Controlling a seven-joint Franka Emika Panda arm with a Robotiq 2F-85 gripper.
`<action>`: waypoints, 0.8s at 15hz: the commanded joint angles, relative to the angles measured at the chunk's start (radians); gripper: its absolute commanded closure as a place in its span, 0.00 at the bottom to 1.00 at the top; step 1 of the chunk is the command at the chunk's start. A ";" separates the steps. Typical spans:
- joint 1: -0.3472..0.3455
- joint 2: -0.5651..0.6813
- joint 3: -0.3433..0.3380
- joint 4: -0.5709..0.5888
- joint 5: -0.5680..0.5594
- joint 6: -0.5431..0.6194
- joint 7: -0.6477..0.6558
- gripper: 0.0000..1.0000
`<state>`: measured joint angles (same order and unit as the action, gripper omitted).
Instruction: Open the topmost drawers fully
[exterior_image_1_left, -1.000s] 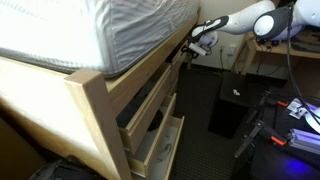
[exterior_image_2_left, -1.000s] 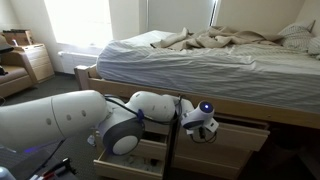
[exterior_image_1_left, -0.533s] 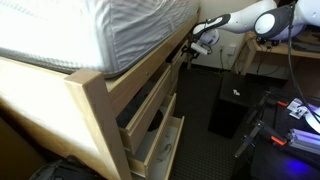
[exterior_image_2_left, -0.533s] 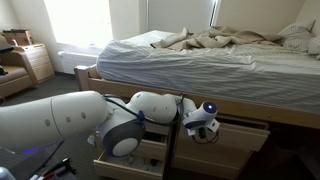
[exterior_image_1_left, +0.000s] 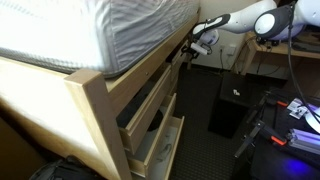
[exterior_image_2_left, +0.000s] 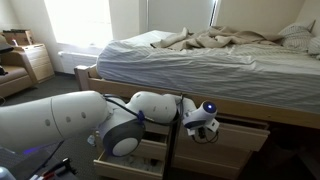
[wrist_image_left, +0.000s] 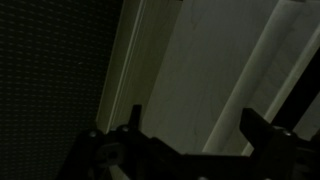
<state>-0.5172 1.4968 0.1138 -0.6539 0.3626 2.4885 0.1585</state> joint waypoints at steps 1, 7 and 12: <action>0.003 0.000 -0.007 0.005 0.008 -0.005 -0.001 0.00; 0.003 0.000 -0.007 0.005 0.008 -0.005 -0.001 0.00; 0.002 0.000 0.111 -0.007 0.121 0.117 -0.030 0.00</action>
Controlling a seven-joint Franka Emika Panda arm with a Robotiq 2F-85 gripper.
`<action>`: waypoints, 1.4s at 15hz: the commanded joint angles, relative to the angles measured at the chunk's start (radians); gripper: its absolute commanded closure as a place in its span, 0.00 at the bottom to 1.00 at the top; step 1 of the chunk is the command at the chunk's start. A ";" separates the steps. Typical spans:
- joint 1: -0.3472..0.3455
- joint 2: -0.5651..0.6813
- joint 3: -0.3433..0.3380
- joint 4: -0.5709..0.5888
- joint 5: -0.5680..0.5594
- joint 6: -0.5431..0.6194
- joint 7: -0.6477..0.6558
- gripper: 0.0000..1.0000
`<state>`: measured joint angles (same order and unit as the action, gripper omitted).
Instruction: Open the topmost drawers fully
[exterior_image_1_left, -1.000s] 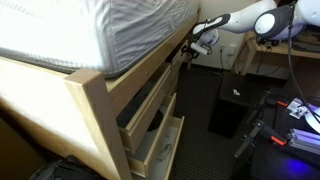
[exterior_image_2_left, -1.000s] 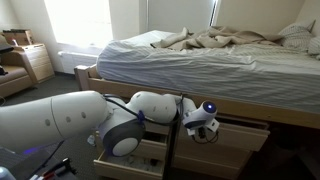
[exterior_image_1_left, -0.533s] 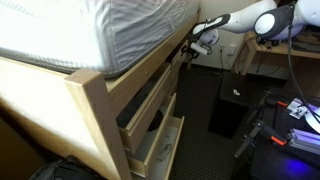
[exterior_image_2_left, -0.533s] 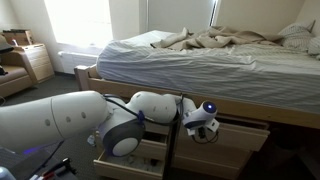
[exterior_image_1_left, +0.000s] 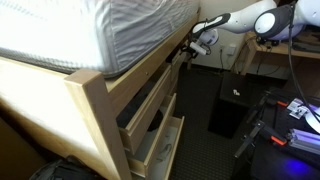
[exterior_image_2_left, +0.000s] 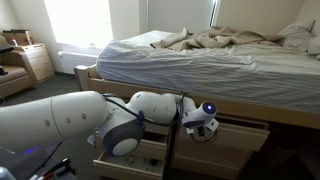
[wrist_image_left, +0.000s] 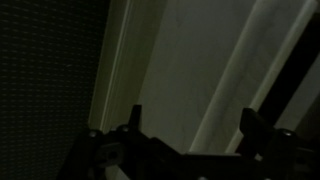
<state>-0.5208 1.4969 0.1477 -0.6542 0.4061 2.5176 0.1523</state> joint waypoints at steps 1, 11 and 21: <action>0.013 0.000 0.109 -0.005 0.110 0.119 -0.028 0.00; 0.171 0.007 -0.177 -0.025 -0.016 0.203 0.366 0.00; 0.059 -0.005 -0.302 -0.019 -0.167 -0.121 0.422 0.00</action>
<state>-0.4091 1.4922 -0.1576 -0.6862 0.2697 2.4862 0.6104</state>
